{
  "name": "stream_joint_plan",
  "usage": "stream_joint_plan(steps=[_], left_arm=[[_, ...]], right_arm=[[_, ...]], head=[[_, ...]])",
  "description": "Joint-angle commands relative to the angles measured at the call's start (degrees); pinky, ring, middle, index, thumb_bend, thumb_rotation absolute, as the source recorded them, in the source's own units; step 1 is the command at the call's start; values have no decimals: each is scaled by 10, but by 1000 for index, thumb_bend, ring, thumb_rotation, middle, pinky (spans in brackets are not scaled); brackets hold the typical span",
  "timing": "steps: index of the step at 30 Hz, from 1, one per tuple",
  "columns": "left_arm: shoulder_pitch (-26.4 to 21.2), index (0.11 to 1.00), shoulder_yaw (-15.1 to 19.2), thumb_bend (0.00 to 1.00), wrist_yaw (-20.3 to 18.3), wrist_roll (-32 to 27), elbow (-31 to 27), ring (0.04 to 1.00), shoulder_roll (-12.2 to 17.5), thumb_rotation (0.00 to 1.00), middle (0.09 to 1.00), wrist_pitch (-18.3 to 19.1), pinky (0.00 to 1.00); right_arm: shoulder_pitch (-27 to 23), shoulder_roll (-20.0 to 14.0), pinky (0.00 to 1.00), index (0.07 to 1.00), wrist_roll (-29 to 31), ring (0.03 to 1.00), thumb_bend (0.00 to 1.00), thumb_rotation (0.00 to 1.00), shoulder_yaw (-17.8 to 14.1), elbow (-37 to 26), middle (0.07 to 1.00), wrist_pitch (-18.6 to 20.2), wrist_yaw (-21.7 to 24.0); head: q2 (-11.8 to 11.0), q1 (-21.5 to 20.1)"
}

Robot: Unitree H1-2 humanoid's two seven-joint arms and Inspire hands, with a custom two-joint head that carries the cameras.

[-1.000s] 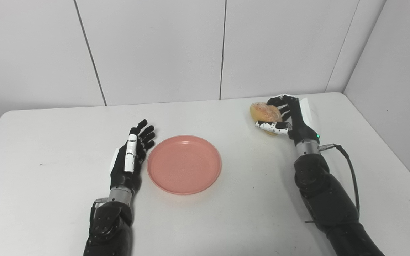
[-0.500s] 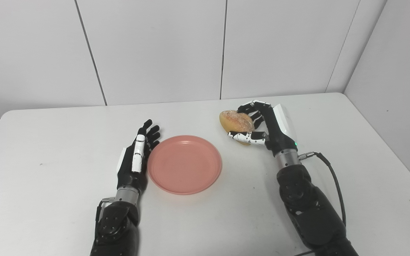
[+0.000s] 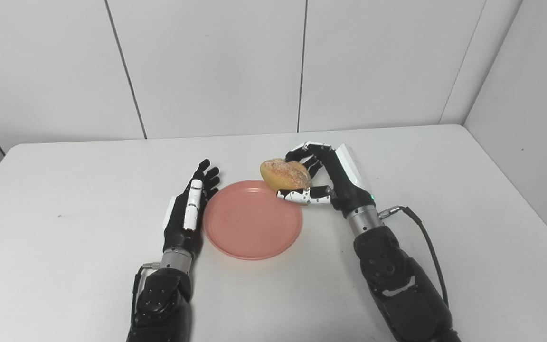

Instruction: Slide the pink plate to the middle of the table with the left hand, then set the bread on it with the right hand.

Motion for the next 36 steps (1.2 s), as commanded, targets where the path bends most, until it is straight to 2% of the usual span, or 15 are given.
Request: stream_joint_plan(steps=[1,6,11,12,14,26,29,30,36], left_arm=[[-3,909,-6,421,6,8,-15,917,-10,1000,906,-3,924],[-6,910,-4,435,8,1,-10,919,-16,1000,909,-6,926],[-9,910,-8,447,24,24,-2,914,-17,1000,908,-14,911],[-10,908,-9,449,28,30,-1,912,-16,1000,906,-14,905],[-12,908,-11,451,34,38,4,910,-15,1000,905,-20,902],[-19,896,-10,469,54,52,14,900,-19,1000,894,-34,888],[-18,895,-10,458,56,54,12,902,-18,1000,895,-31,893],[-18,894,-10,458,56,54,11,899,-18,1000,893,-31,890],[-18,895,-9,464,53,50,10,899,-15,1000,893,-33,888]], right_arm=[[-23,5,396,494,-11,466,498,124,3,-1,549,-31,-11],[-28,11,404,495,-20,478,496,125,20,22,561,-43,-1],[-34,13,387,495,-37,459,498,126,38,54,535,-61,-9],[-35,14,379,523,-41,456,509,41,40,60,480,-66,-12],[-39,11,372,533,-56,451,512,13,47,69,461,-75,-15],[-61,3,314,545,-123,394,511,0,74,129,435,-109,-42],[-65,1,409,521,-137,502,516,0,78,134,471,-109,-50],[-65,0,481,507,-139,572,508,69,78,133,575,-107,-49],[-64,-9,655,499,-158,731,497,157,86,125,766,-111,-50]], head=[[0,2],[1,14],[2,33],[2,33],[2,39],[2,47],[2,45],[2,45],[1,44]])
